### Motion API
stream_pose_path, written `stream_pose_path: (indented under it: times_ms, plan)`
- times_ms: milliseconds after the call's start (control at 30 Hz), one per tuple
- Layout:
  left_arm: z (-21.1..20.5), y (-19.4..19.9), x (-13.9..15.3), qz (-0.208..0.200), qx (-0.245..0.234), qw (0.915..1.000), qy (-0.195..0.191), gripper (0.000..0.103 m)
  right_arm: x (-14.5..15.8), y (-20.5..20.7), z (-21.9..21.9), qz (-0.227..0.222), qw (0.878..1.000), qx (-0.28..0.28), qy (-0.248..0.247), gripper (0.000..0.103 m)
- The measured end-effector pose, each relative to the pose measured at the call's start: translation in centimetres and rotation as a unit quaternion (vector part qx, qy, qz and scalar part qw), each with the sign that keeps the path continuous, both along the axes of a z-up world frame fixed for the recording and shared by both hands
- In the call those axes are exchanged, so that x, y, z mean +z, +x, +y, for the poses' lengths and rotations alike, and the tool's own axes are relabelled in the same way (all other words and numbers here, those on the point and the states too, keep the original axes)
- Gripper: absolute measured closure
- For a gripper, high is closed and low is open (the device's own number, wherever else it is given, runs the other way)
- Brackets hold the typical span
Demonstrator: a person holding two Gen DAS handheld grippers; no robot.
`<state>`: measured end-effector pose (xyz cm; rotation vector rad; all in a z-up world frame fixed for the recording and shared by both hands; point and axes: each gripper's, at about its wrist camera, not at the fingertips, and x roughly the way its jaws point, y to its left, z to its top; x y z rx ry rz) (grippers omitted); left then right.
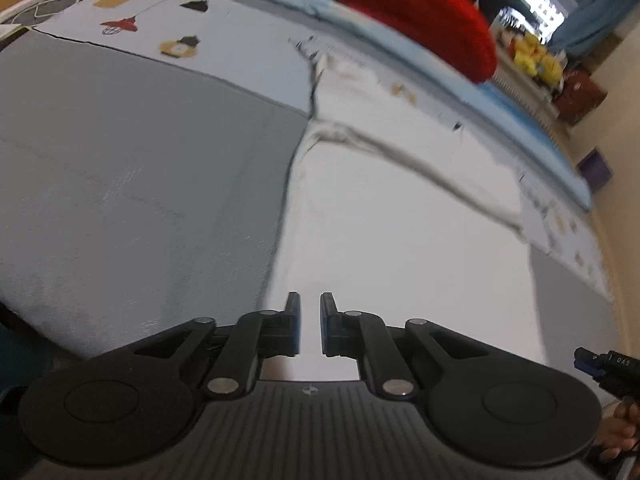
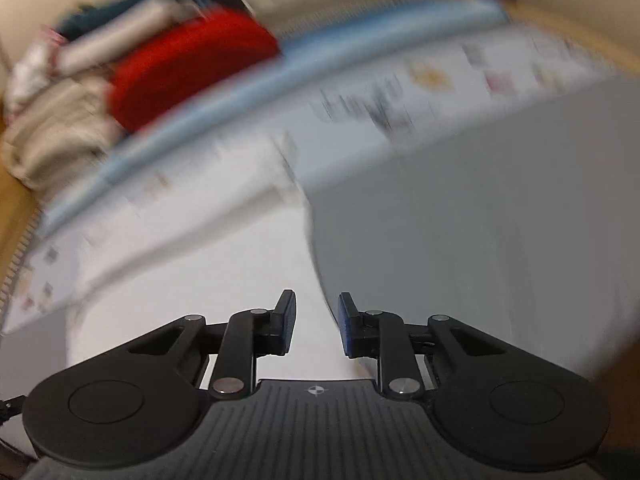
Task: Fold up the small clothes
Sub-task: 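Pinch the white shirt edge with the left gripper while the right gripper pinches beside it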
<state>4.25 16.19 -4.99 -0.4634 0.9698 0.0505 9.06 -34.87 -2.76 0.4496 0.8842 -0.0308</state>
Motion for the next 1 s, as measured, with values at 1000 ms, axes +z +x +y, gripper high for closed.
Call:
stream_pose_path:
  times_ms: [1000]
  plan:
    - [1.0,-1.0,-4.1,0.090,-0.030,0.9954,-0.005,0.069,-6.1,-1.0,0.9,0.148,0.988,0.029,-0.041,0.077]
